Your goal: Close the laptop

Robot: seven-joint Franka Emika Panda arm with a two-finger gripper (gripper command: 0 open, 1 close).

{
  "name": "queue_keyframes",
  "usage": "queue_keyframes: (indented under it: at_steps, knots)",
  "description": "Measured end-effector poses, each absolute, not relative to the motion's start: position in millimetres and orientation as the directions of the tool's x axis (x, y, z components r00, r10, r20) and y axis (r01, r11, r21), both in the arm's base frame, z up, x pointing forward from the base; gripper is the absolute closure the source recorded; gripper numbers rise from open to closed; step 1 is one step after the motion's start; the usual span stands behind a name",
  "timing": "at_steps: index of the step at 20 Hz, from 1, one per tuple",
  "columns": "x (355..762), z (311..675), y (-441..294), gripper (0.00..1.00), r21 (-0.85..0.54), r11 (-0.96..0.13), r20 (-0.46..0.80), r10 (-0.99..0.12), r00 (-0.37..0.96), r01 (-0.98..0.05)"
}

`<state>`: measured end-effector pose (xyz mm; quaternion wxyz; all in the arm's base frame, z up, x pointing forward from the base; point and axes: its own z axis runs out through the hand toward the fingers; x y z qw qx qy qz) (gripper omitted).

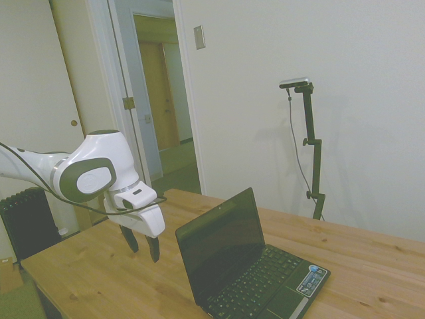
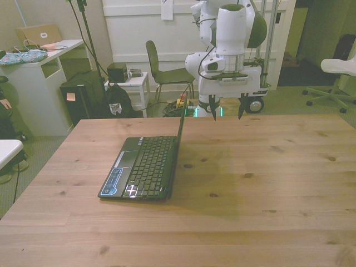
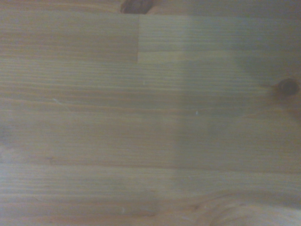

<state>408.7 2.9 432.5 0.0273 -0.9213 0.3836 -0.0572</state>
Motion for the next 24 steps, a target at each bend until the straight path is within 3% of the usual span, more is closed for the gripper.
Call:
queue_keyframes:
  at_steps: [4,9,14,18,19,24]
  knots:
    - [415,437,6,0.0,-0.098,-0.681,0.091,-0.732,0.675,-0.726]
    - [454,470,16,0.0,-0.122,-0.661,0.133,-0.75,0.648,-0.74]
    - [486,510,-23,0.0,-0.145,-0.6,0.137,-0.8,0.584,-0.787]
    - [508,510,-50,0.0,-0.139,-0.565,0.123,-0.825,0.552,-0.813]
    - [514,508,-55,1.0,-0.135,-0.559,0.119,-0.829,0.546,-0.818]
    - [531,508,-76,1.0,-0.134,-0.53,0.112,-0.848,0.519,-0.837]
